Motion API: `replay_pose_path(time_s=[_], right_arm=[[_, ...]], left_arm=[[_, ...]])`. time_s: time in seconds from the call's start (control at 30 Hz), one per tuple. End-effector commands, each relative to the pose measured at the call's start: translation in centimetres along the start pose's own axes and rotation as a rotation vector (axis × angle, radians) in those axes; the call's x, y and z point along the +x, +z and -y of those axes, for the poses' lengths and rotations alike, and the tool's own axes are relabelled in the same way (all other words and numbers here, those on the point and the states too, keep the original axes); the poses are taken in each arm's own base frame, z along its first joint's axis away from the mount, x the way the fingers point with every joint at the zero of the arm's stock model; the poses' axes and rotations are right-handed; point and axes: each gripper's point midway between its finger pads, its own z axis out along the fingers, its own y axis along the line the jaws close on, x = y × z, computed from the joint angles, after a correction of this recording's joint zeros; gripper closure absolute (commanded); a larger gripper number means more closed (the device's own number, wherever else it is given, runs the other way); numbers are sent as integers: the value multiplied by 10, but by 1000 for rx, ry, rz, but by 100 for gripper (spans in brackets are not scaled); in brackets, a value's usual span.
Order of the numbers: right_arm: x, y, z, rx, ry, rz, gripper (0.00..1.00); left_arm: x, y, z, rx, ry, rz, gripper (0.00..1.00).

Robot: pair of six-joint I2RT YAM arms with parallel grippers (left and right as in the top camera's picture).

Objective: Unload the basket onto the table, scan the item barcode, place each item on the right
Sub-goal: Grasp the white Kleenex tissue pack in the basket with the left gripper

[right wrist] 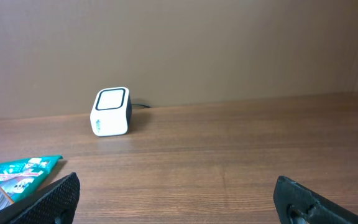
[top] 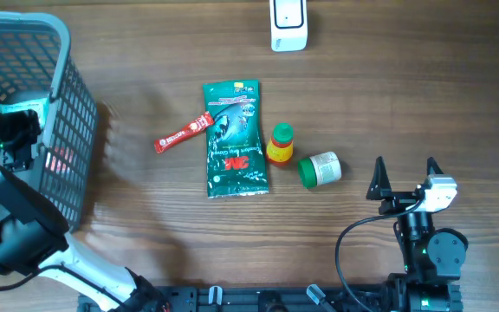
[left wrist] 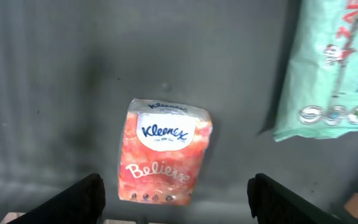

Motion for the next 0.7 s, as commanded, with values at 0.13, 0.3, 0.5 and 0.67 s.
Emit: replay_pose_path(time_s=[0.13,0.3,0.5,0.67], right_arm=[[0,0,3,15,-7,4,0],[0,0,3,15,-7,4,0],[0,0,3,15,-7,4,0],[0,0,3,15,-7,4,0]], left_arm=[[-3,14,-7,-46,22,-8,23],[4,30,-21,-85,21,-30,23],[13,52,-37,-118,20,-49,24],[12,65,-37,-97,20,-38,28]])
